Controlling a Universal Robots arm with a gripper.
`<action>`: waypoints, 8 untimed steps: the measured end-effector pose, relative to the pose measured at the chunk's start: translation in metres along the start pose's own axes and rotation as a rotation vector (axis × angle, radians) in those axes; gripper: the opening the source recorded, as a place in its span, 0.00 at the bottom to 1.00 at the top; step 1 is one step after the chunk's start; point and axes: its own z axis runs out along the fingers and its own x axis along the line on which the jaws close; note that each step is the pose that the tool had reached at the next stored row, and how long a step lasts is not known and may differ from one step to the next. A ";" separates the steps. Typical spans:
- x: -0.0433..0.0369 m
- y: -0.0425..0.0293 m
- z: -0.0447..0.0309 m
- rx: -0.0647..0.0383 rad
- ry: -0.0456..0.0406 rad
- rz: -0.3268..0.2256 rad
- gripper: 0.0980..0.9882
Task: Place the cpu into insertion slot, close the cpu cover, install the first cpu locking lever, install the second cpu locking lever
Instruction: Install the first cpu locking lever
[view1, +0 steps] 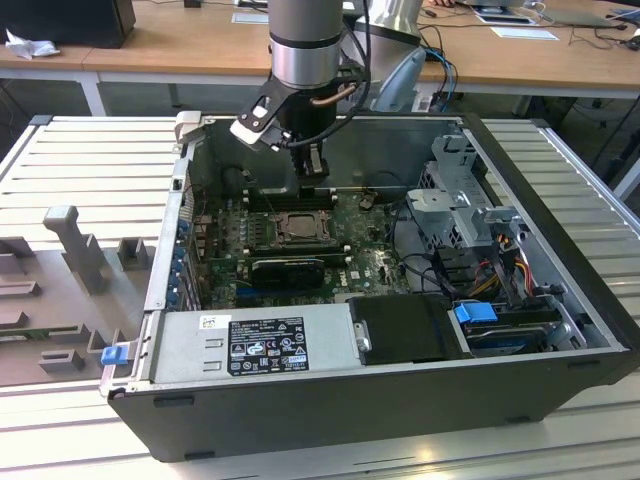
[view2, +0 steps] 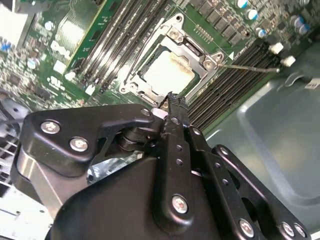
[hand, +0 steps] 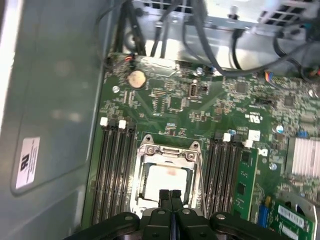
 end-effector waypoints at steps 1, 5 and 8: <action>0.0000 0.0000 0.0000 0.000 0.0008 -0.014 0.01; 0.0000 0.0000 0.0000 0.001 0.0055 -0.104 0.01; 0.0000 0.0000 0.0000 0.002 0.0083 -0.154 0.01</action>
